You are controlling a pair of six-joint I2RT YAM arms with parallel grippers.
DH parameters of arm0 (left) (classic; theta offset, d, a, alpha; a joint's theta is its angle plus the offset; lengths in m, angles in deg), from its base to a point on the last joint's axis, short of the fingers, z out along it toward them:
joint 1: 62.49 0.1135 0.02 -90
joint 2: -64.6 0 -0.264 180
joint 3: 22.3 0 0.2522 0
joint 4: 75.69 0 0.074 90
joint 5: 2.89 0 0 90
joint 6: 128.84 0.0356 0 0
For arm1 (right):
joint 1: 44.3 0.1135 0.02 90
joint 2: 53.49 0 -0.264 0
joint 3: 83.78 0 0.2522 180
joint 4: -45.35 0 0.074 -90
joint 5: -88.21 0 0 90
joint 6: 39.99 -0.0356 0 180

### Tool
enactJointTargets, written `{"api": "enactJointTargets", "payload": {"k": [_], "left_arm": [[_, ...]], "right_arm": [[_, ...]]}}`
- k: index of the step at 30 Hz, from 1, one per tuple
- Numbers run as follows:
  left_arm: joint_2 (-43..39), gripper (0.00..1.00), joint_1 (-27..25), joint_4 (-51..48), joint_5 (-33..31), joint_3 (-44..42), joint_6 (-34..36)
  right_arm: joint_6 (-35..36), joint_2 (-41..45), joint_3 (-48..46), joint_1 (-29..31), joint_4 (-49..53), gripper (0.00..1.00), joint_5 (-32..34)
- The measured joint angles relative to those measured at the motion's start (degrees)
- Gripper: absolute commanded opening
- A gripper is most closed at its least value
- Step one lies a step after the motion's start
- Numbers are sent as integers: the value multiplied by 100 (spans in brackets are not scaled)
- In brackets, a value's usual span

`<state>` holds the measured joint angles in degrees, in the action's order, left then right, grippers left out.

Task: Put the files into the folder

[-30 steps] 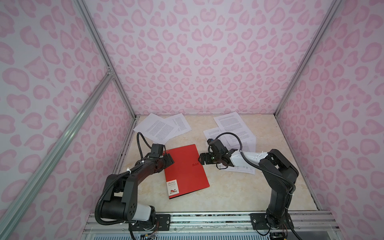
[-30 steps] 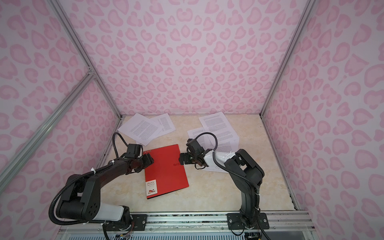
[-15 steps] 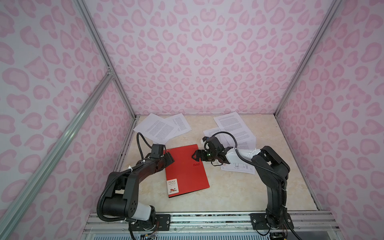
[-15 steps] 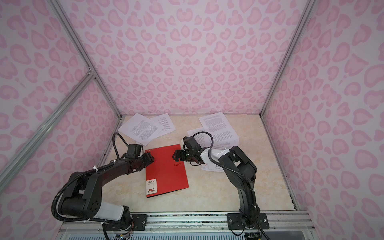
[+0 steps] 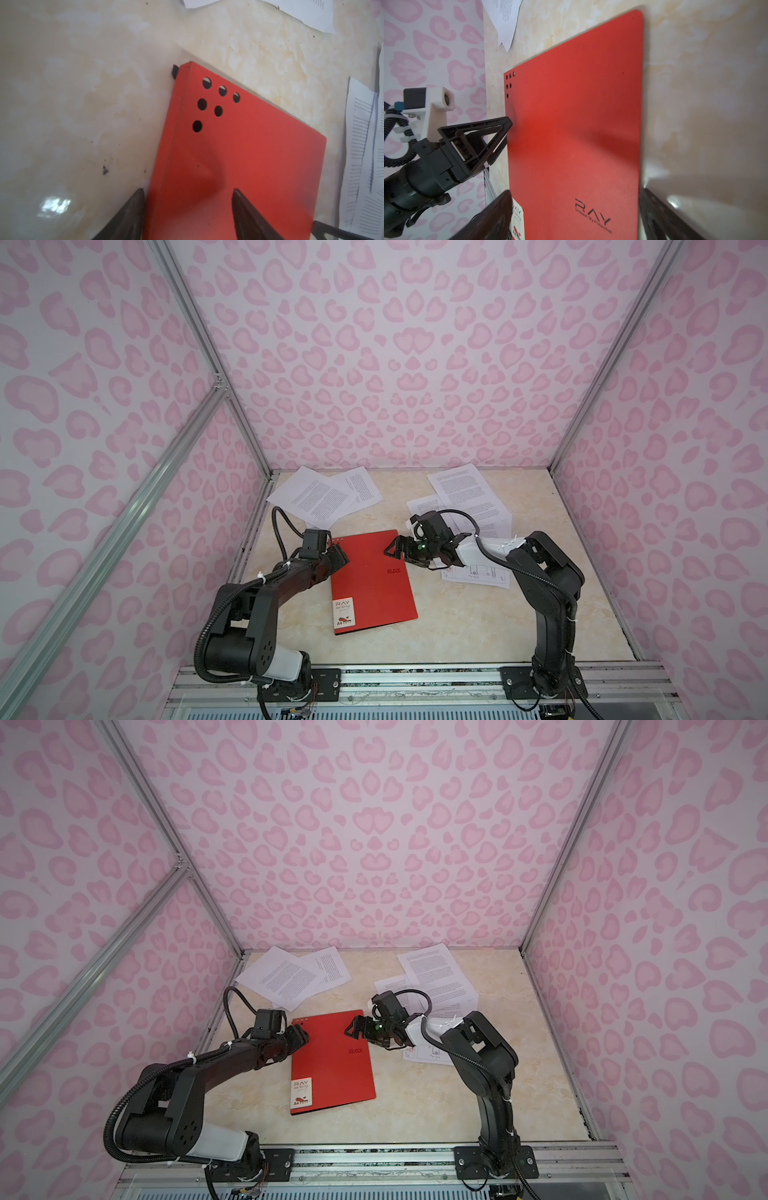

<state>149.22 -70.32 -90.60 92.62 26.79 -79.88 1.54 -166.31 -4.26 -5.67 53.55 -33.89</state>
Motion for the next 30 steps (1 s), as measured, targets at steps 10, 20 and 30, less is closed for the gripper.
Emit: {"api": "enactJointTargets", "payload": {"k": [10, 20, 30], "left_arm": [[4, 68, -42, 125, 85, -33, -103], [-52, 68, -52, 15, 120, -31, -225], [-42, 68, -52, 81, 136, -59, -264]], "right_arm": [[-197, 236, 28, 17, -225, 96, -411], [223, 199, 264, 9, 870, 96, 466], [155, -9, 109, 142, 490, 97, 505]]}}
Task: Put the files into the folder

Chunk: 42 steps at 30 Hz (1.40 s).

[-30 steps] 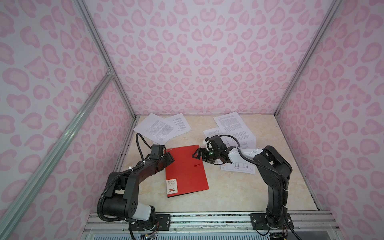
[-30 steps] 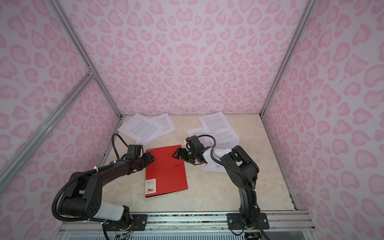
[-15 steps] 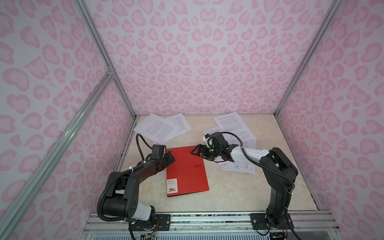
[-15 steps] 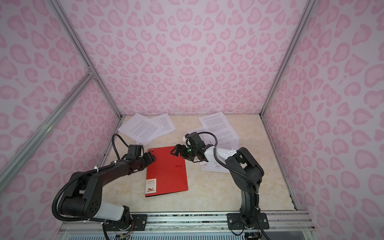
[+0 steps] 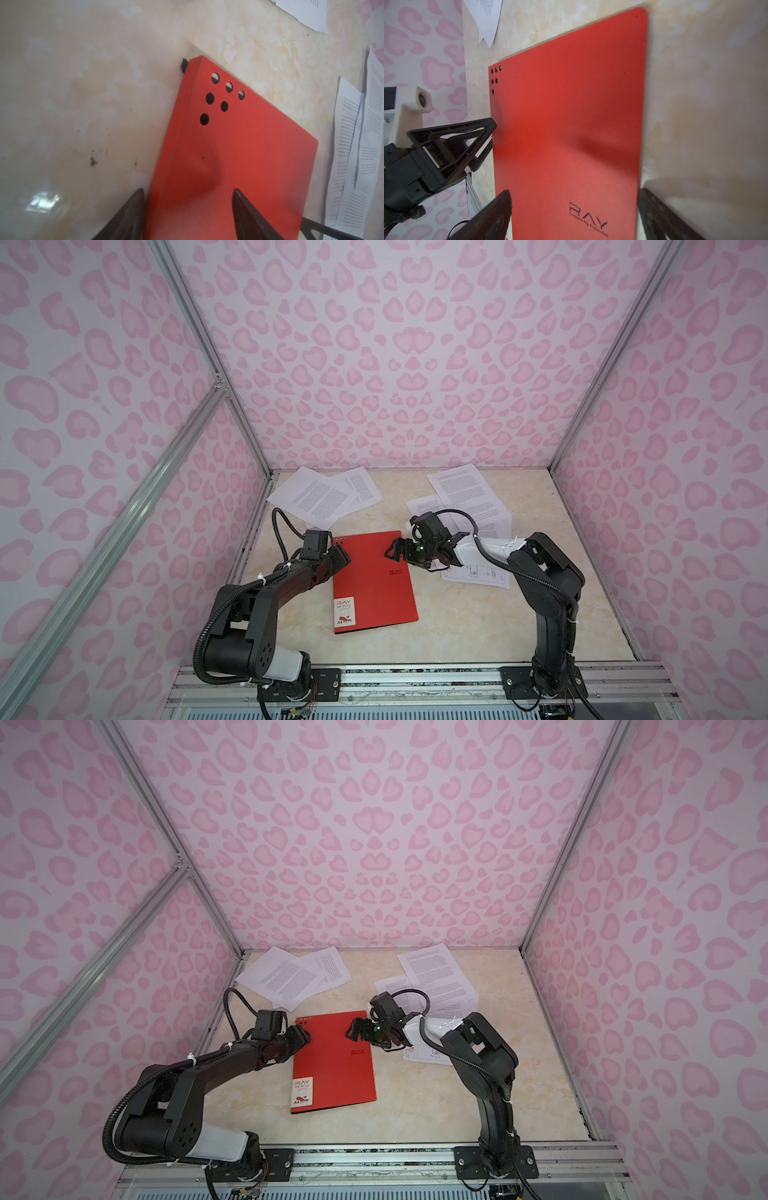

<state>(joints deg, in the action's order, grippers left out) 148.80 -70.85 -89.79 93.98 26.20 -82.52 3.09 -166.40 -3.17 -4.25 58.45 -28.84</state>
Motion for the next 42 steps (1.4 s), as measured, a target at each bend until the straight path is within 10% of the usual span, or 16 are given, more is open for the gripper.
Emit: {"api": "enactJointTargets", "payload": {"k": [19, 42], "left_arm": [[26, 68, -133, 175, -487, -48, -109], [149, 68, -402, 378, -522, -26, -356]], "right_arm": [[-1095, 302, -31, -153, -629, 97, -492], [-308, 621, 396, 317, 1069, 97, 750]]}}
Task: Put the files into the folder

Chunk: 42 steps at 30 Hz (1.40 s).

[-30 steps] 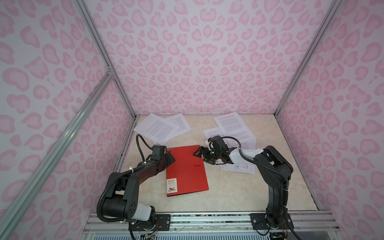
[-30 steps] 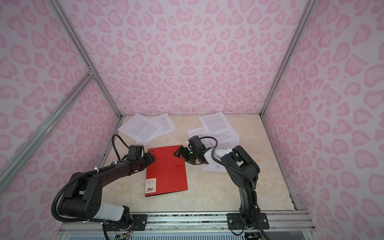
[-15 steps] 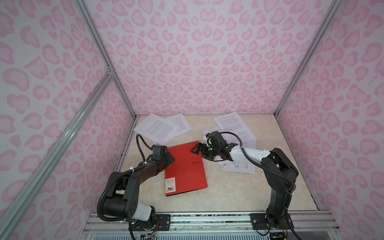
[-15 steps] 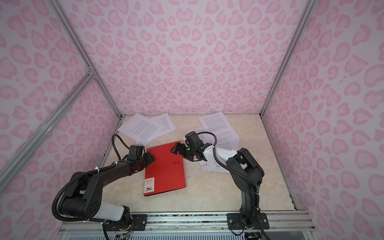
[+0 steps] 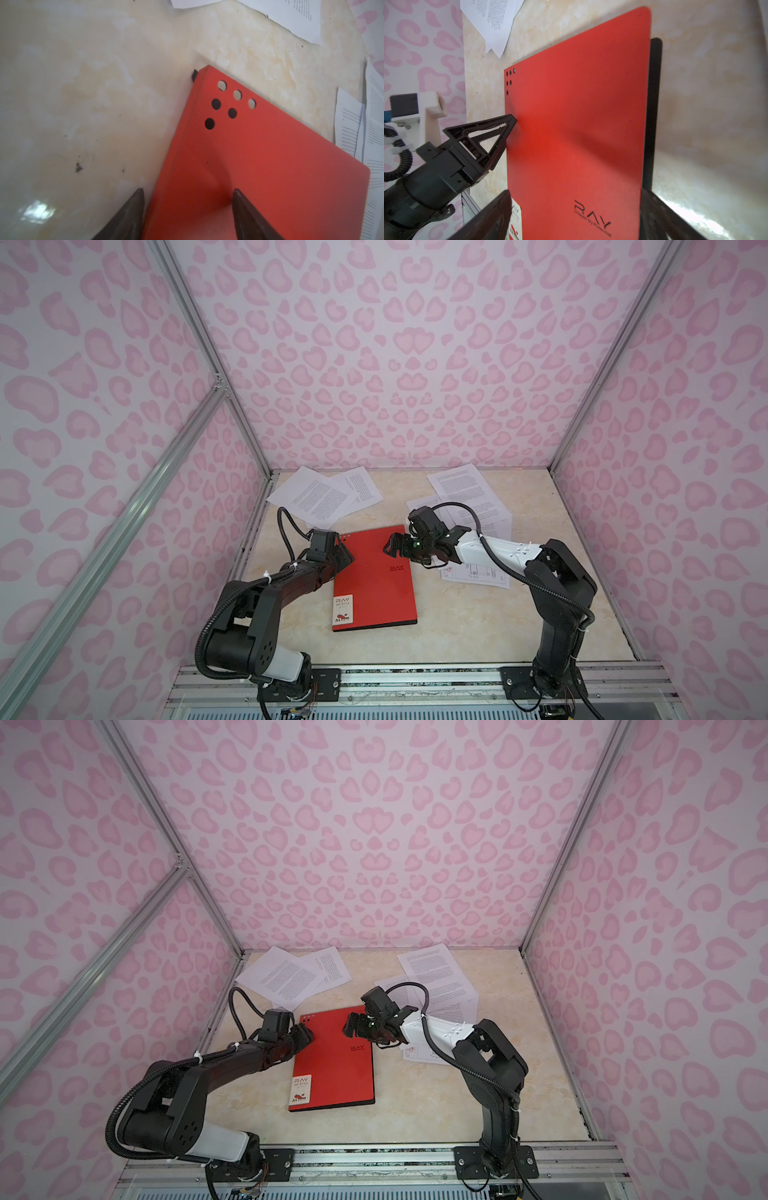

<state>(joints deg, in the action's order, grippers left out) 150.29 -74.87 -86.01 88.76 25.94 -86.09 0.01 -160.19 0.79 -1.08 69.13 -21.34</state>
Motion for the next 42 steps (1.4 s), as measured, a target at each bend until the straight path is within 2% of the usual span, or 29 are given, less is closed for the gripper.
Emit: {"api": "enactJointTargets", "payload": {"k": [8, 12, 16, 20, 22, 23, 30, 34, 37, 42], "left_arm": [[199, 68, -22, 258, 201, 120, -245], [227, 68, -37, 262, 444, 162, -391], [227, 69, -37, 262, 570, 166, -509], [216, 81, -42, 177, 743, 232, -533], [175, 96, -44, 11, 883, 317, -505], [120, 98, -44, -120, 973, 369, -479], [-643, 98, 238, -852, 1888, 1019, -72], [-1346, 98, 503, -2079, 1445, 1781, 260], [-1532, 98, 723, -3235, 1049, 2839, 481], [-1622, 98, 1351, -4854, 852, 4551, 817]], "right_arm": [[-809, 317, -1202, -581, -2216, 98, -1123], [-1040, 199, -1314, -533, -3215, 98, -1762], [-1143, 144, -1438, -522, -3674, 97, -1976], [-1097, 365, -1633, -595, -3512, 99, -1917], [-1001, 599, -1670, -621, -3351, 99, -1836], [-951, 691, -1670, -625, -3314, 99, -1816], [-962, 833, -1606, -407, -3132, 99, -1849], [-1045, 835, -1287, -175, -2990, 99, -1768], [-964, 881, -833, 57, -2575, 99, -1580], [-778, 398, 697, 660, -1989, 99, -1338]]}}
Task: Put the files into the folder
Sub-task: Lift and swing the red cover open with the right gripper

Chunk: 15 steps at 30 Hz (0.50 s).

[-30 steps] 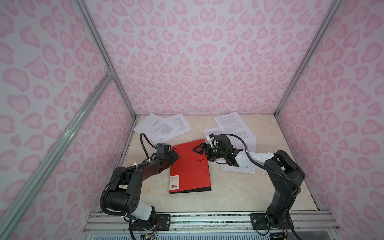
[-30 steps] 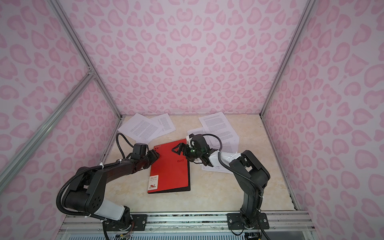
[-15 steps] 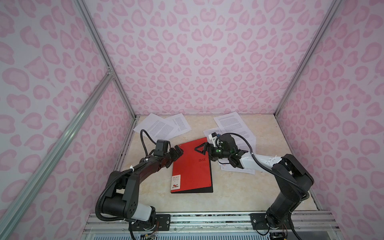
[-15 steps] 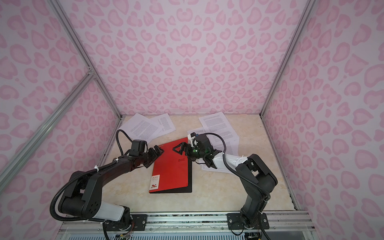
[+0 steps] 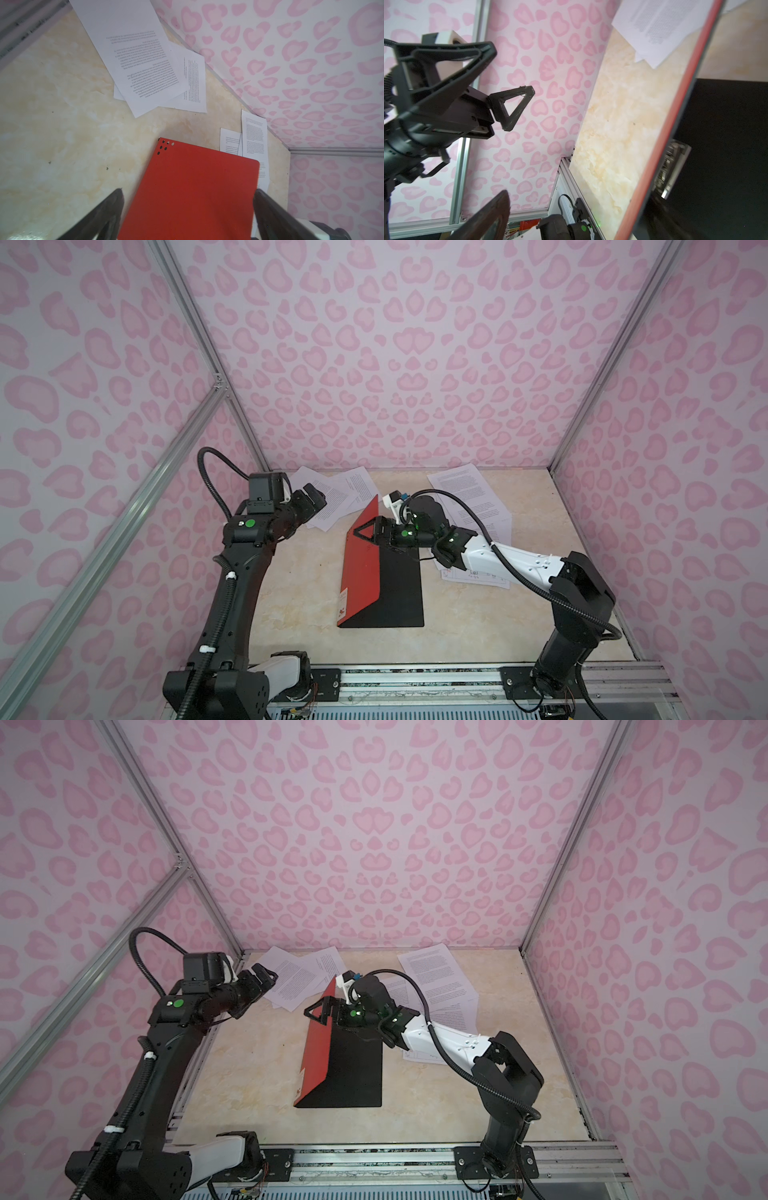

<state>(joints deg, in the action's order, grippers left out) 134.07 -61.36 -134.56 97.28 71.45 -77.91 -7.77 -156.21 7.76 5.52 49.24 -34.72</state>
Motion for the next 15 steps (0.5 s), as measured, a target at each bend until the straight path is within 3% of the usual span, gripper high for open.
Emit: {"api": "enactJointTargets", "payload": {"k": [5, 8, 12, 15], "left_arm": [[-98, 98, 839, -918, 142, 1773, 160], [24, 98, 1207, -1220, 439, 2417, 267], [37, 98, 1453, -1408, 693, 2291, 269], [-234, 98, 1427, -1257, 953, 1366, 330]], "right_arm": [[109, -1399, 2081, 544, 328, 98, 39], [136, -2221, 2968, 667, 402, 97, -52], [260, -2608, 3311, 579, 984, 98, 13], [509, -2015, 2568, 409, 1123, 95, 98]]}}
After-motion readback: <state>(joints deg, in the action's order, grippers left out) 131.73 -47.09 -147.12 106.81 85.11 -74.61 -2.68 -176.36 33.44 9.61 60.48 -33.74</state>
